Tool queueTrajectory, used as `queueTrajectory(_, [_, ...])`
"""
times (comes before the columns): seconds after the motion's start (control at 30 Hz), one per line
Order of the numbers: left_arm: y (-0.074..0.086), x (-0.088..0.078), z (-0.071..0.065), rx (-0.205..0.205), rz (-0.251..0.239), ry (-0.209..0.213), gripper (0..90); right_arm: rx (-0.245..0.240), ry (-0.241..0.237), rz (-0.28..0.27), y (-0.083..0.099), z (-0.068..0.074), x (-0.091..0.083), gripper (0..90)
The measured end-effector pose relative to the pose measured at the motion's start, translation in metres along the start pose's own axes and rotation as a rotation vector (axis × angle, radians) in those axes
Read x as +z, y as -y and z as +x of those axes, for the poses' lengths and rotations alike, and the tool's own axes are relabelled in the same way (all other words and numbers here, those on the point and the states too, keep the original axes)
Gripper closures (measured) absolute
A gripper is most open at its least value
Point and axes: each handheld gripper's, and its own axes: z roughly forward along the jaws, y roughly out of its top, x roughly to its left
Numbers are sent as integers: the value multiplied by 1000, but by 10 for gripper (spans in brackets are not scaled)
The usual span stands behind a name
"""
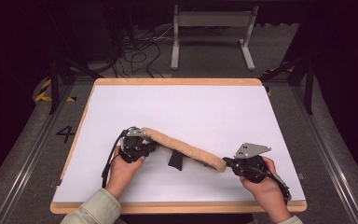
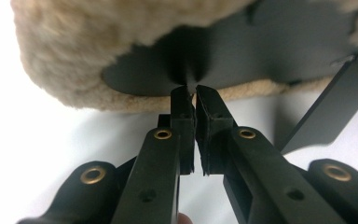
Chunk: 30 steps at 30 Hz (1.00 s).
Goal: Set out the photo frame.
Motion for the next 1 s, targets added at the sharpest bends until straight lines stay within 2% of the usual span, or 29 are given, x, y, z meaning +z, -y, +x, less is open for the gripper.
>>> queueTrajectory(0.17, [-7, 9, 0, -22, -2, 4, 853, -17, -18, 3, 0, 7, 0, 900])
queueTrajectory(0.27, [-12, 11, 0, -28, -4, 25, 838, -27, -33, 3, -1, 10, 0, 900])
queueTrajectory(0.47, [-9, 0, -8, 3, -10, 23, 835, -37, -28, 6, -1, 12, -1, 900])
queueTrajectory(0.53, [-6, -4, -13, 13, -11, 41, 842, -35, -23, 3, -1, 11, -1, 900])
queueTrajectory(0.57, [-2, -9, -21, 43, -10, 61, 843, -35, -21, 3, -2, 11, -1, 900])
queueTrajectory(0.63, [3, -14, -32, 84, -7, 72, 852, -36, -8, 2, -1, 10, -3, 900])
queueTrajectory(0.67, [3, -14, -32, 84, -7, 72, 855, -32, -7, 1, -1, 9, -4, 900])
queueTrajectory(0.83, [7, -23, -55, 148, -39, 121, 865, -24, 1, -6, -1, 7, -6, 900])
queueTrajectory(1.0, [8, -19, -74, 209, -44, 154, 869, -21, 2, -9, -1, 5, -6, 900])
